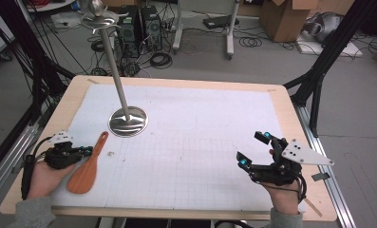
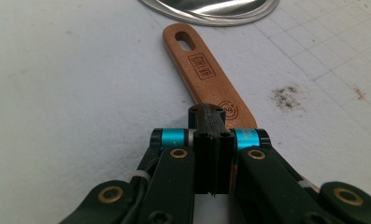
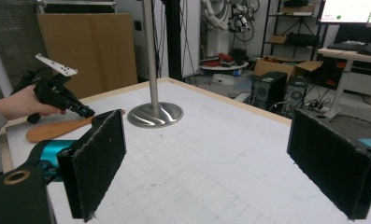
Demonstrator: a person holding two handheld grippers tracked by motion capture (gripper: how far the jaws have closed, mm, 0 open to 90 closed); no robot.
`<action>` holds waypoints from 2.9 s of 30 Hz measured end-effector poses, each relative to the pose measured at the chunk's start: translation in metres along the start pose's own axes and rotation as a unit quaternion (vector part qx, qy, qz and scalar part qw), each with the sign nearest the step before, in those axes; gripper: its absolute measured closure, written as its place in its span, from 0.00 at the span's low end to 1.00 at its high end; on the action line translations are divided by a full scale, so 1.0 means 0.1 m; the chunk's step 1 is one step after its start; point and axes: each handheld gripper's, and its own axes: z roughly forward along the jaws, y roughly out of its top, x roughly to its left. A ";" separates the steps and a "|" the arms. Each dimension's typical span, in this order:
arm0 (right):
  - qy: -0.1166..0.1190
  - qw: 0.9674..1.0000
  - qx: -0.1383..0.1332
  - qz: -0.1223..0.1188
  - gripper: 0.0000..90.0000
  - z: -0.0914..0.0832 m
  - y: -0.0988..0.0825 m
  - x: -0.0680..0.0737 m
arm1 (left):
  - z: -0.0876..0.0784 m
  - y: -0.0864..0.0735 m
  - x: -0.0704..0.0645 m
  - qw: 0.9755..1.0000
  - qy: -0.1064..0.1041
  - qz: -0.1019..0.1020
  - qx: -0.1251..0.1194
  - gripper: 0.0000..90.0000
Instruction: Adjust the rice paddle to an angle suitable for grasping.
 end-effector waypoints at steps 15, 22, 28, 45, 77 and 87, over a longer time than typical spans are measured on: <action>0.004 1.000 0.002 0.000 0.12 0.01 -0.01 0.00 | 0.06 0.05 -0.11 0.999 -0.037 0.029 0.006 0.99; 0.004 1.000 0.004 0.001 0.12 0.02 -0.01 0.01 | 0.09 0.06 -0.17 0.998 -0.051 0.041 0.011 0.99; 0.004 1.000 0.005 0.002 0.12 0.02 -0.01 0.01 | 0.12 0.09 -0.23 0.997 -0.056 0.057 0.017 0.99; 0.008 1.000 0.011 0.004 0.12 0.04 -0.02 0.02 | 0.17 0.19 -0.38 0.994 -0.042 0.089 0.040 0.99; 0.009 1.000 0.019 -0.001 0.12 0.04 -0.03 0.02 | 0.33 0.33 -0.71 0.986 -0.069 0.136 0.063 0.99; 0.010 1.000 0.021 -0.001 0.12 0.04 -0.04 0.01 | 0.22 0.39 -0.71 0.988 -0.074 0.133 0.042 0.99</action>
